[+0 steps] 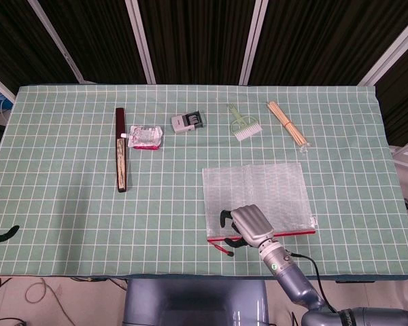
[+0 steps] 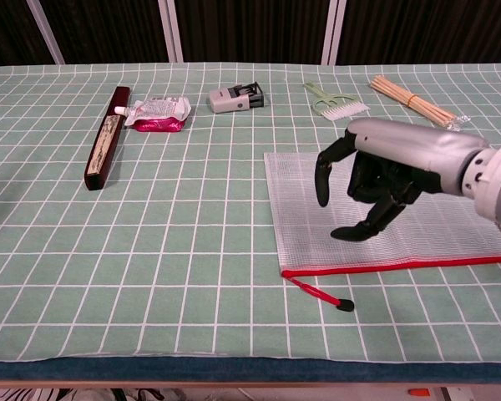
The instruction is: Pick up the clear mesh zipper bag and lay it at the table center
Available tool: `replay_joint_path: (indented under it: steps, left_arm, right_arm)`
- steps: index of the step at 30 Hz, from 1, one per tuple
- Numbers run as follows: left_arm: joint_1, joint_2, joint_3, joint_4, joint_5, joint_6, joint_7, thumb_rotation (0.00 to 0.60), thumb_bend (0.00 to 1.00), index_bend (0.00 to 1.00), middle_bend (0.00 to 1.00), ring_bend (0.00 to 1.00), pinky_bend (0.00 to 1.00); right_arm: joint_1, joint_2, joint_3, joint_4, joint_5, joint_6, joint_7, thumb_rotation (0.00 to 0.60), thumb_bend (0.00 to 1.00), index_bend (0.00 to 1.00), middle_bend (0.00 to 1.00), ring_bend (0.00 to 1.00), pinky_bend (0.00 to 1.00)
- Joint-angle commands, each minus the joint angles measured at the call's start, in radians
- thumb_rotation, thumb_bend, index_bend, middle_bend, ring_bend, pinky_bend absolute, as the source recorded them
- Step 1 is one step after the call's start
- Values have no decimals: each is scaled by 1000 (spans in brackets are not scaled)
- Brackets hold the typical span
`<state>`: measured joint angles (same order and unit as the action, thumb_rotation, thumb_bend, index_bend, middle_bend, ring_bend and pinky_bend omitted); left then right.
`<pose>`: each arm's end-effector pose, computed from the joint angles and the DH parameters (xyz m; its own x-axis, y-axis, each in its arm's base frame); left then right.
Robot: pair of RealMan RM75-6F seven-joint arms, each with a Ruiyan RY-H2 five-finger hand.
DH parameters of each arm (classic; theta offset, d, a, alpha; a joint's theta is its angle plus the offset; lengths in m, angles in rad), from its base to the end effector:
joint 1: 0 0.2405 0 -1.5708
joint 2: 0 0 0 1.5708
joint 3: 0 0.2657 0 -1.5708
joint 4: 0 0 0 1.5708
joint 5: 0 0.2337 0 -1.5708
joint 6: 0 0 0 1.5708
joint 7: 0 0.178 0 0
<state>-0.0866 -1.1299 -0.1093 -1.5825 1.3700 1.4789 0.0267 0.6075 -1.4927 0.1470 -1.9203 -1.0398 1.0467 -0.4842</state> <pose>-0.3491 0.2310 0.1597 0.4205 -0.0505 0.9059 0.9031 0.1198 -0.4125 -0.1041 -0.2913 -0.0477 0.2602 -0.4240 0.8675 -0.9342 -0.3378 0.1151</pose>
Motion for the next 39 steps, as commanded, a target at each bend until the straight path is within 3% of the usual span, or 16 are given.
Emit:
replay_joint_path:
  steps: [1, 16, 39]
  left_arm:
    - [0, -1, 0, 0, 0, 0, 1, 600, 49, 0, 0, 0, 0]
    - [-1, -1, -3, 1, -7, -3, 3, 600, 49, 0, 0, 0, 0]
    - [-3, -1, -6, 1, -10, -8, -9, 600, 49, 0, 0, 0, 0]
  right_arm:
    - [4, -29, -19, 19, 24, 10, -23, 600, 312, 527, 1000, 1000, 959]
    - [-3, -149, -65, 87, 109, 53, -64, 600, 336, 555, 1000, 1000, 959]
    - [-17, -197, -90, 118, 160, 69, -70, 600, 357, 541, 1000, 1000, 959]
